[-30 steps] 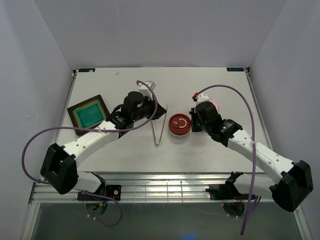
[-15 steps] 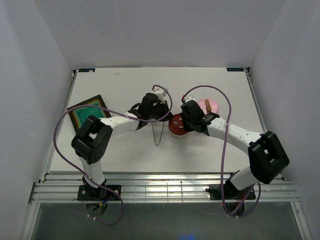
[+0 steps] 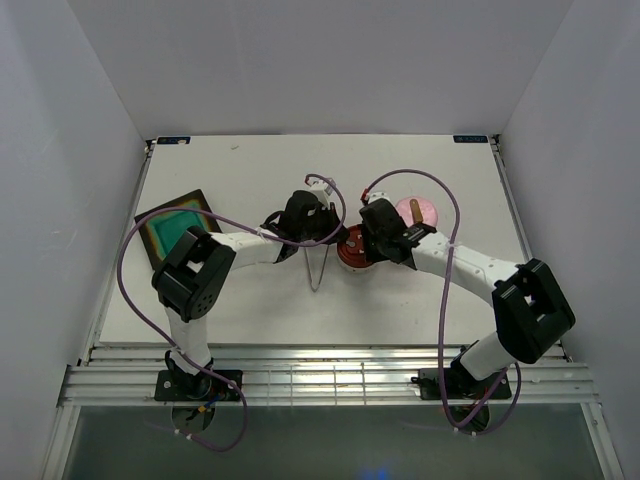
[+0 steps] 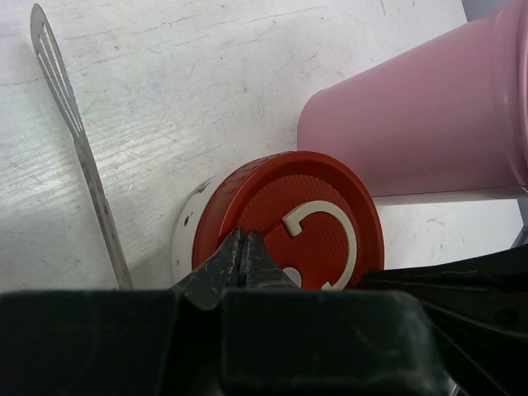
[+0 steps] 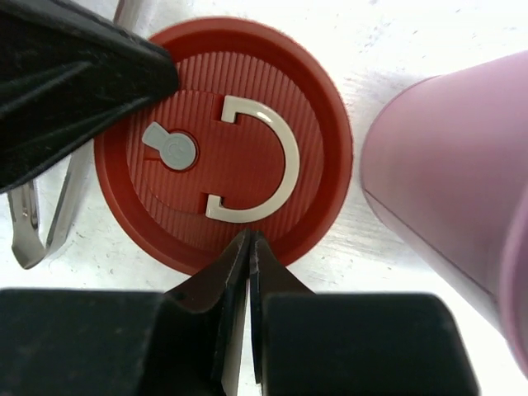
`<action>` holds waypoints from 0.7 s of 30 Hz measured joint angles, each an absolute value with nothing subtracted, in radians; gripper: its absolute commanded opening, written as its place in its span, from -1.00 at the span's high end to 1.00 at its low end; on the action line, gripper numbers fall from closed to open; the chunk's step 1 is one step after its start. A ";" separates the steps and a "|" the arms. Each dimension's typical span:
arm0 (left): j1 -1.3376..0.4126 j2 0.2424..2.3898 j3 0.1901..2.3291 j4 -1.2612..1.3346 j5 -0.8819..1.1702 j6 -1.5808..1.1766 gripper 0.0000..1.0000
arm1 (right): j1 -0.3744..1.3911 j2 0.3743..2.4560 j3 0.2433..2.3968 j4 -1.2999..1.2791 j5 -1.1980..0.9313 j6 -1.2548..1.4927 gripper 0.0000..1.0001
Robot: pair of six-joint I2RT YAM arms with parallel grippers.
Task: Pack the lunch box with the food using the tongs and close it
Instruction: Close the box lid on the packing box.
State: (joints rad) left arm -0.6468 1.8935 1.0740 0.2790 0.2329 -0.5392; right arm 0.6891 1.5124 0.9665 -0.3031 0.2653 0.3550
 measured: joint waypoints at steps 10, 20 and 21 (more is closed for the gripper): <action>-0.647 1.889 1.069 0.281 0.227 -0.532 1.00 | 0.673 1.514 1.067 -0.361 0.290 0.330 0.85; -0.648 1.883 1.063 0.285 0.225 -0.522 1.00 | 0.671 1.526 0.944 -0.244 0.266 0.360 0.85; -0.646 1.883 1.063 0.285 0.224 -0.521 1.00 | 0.671 1.526 0.941 -0.236 0.265 0.362 0.84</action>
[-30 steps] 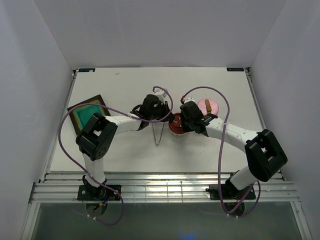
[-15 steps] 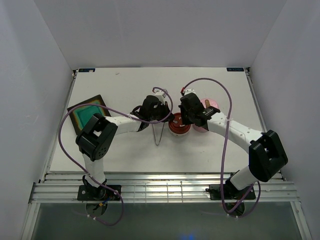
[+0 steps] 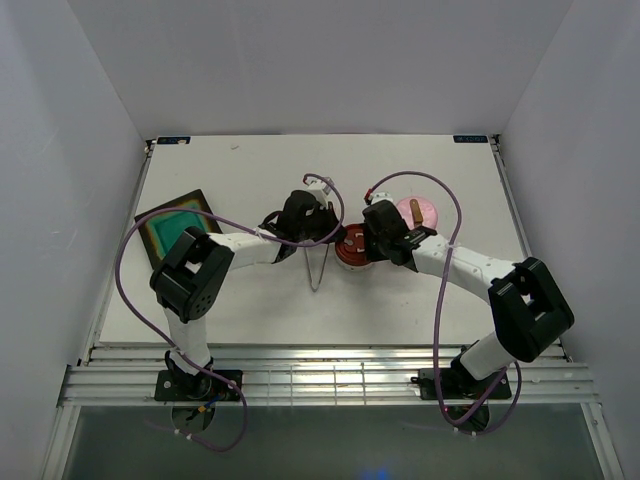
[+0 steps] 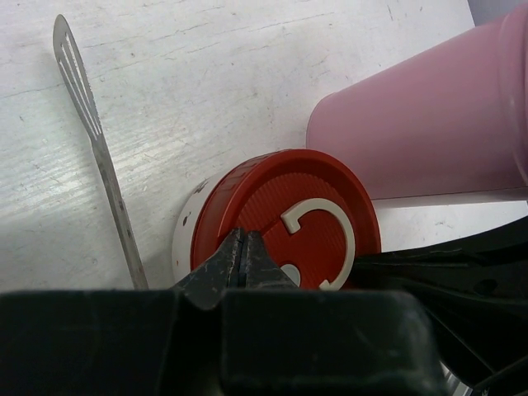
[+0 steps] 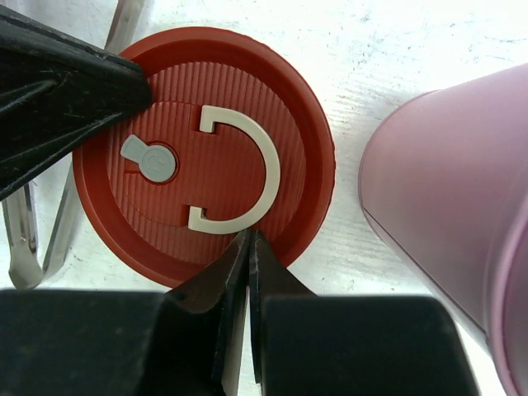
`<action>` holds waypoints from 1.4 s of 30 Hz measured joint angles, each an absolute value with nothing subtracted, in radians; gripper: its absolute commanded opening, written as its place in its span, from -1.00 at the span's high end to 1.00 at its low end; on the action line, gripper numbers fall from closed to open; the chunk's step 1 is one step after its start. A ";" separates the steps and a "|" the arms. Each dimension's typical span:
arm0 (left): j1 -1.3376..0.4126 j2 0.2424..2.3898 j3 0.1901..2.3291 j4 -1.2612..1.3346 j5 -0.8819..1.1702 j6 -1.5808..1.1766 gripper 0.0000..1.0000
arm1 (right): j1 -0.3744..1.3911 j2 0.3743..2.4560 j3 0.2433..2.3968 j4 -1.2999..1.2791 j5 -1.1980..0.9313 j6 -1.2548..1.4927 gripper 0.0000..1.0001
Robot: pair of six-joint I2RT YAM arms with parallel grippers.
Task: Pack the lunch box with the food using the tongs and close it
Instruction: Close the box lid on the packing box.
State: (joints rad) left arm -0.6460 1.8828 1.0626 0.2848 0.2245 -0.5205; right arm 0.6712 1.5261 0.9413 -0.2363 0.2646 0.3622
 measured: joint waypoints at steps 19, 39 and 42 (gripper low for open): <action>-0.632 1.879 1.053 0.303 0.199 -0.516 1.00 | 0.668 1.524 0.880 -0.089 0.258 0.386 0.85; -0.637 1.853 1.140 0.136 0.207 -0.484 0.87 | 0.668 1.570 1.022 -0.300 0.260 0.359 0.85; -0.637 1.842 1.163 0.105 0.205 -0.478 0.81 | 0.668 1.579 1.077 -0.365 0.265 0.350 0.85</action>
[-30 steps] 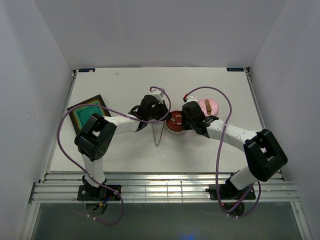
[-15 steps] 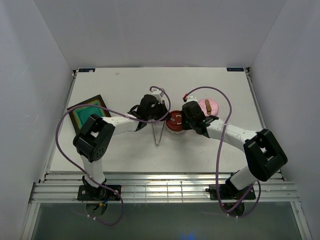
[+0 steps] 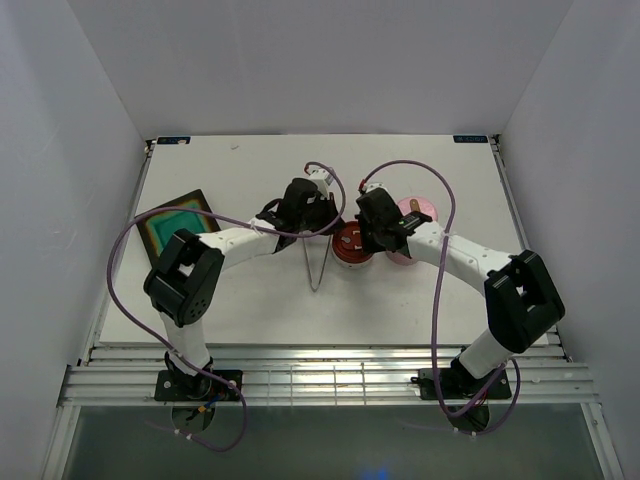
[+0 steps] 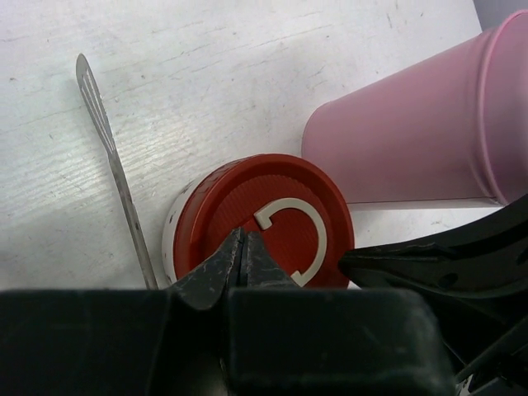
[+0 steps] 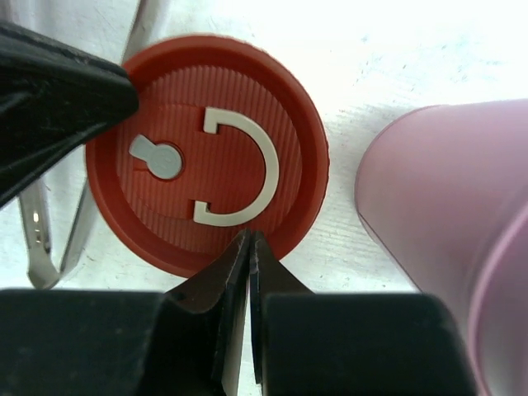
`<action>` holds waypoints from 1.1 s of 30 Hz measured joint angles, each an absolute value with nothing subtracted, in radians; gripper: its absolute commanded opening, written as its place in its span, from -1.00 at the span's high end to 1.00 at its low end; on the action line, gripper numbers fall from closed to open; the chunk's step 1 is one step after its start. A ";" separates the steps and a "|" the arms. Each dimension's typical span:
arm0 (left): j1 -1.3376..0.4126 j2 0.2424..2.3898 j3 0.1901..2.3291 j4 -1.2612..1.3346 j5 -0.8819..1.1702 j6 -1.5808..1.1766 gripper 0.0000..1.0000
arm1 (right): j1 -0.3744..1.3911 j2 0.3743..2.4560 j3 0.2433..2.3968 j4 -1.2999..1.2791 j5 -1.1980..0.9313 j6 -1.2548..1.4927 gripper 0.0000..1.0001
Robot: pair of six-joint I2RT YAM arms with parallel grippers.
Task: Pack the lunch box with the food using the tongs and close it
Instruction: Close the box lid on the packing box, then reset both arms
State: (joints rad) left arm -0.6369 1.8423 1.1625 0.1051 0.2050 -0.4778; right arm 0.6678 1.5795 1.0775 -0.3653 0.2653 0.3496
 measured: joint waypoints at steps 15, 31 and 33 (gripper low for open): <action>-0.637 1.510 1.190 -0.063 0.141 -0.429 -0.96 | 0.668 1.374 1.159 -0.459 0.243 0.314 -0.80; -0.640 0.754 0.975 -0.263 -0.012 -0.419 -0.96 | 0.668 0.798 1.019 -0.371 0.128 0.307 -0.80; -0.641 0.722 0.956 -0.294 -0.025 -0.419 -0.96 | 0.668 0.775 1.010 -0.372 0.128 0.307 -0.80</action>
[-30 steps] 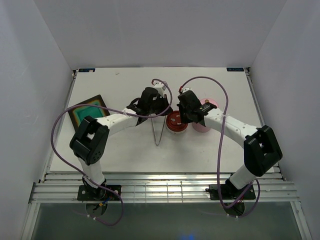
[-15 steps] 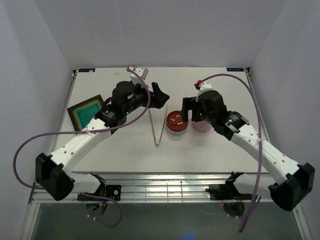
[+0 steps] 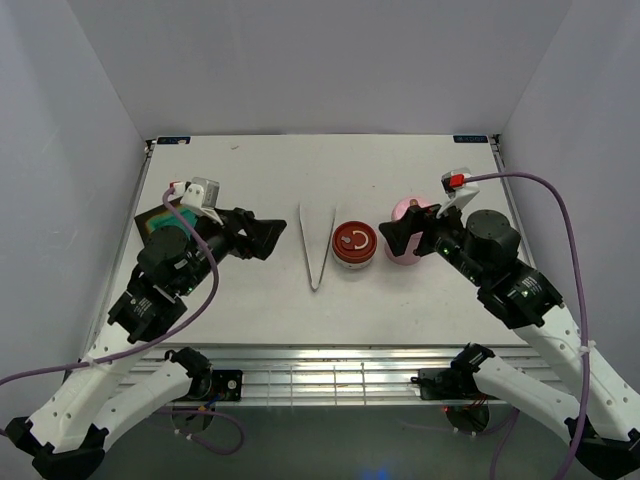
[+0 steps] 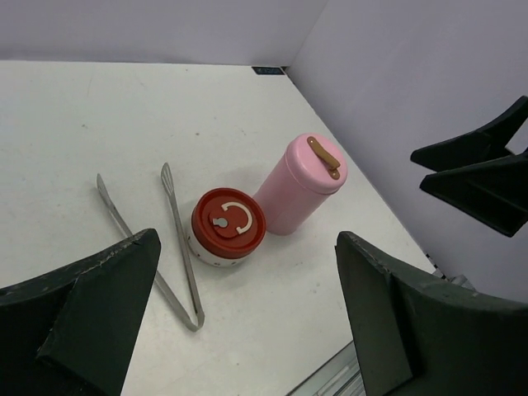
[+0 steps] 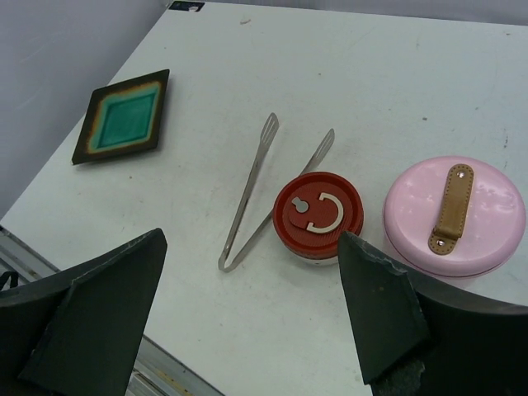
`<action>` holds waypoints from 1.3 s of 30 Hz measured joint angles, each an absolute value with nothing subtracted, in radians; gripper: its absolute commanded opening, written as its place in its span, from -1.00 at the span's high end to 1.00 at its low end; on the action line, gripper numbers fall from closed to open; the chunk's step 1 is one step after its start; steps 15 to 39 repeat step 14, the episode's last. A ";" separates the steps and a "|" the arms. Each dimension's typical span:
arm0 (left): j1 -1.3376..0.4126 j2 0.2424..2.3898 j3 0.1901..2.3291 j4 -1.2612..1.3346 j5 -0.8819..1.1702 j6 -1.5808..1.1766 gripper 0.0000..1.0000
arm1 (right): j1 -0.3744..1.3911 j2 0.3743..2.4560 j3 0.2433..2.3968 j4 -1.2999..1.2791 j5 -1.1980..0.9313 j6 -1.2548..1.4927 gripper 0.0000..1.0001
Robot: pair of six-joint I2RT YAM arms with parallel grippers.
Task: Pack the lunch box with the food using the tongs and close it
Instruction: Reset both arms
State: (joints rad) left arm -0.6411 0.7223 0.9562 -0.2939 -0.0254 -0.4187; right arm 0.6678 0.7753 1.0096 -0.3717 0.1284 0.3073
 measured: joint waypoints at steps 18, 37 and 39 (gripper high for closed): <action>-0.643 0.673 0.940 -0.360 -0.046 -0.411 -0.96 | 0.668 0.649 0.958 -0.355 0.116 0.307 -0.82; -0.643 0.673 0.940 -0.360 -0.046 -0.411 -0.96 | 0.668 0.649 0.958 -0.355 0.116 0.307 -0.82; -0.643 0.673 0.940 -0.360 -0.046 -0.411 -0.96 | 0.668 0.649 0.958 -0.355 0.116 0.307 -0.82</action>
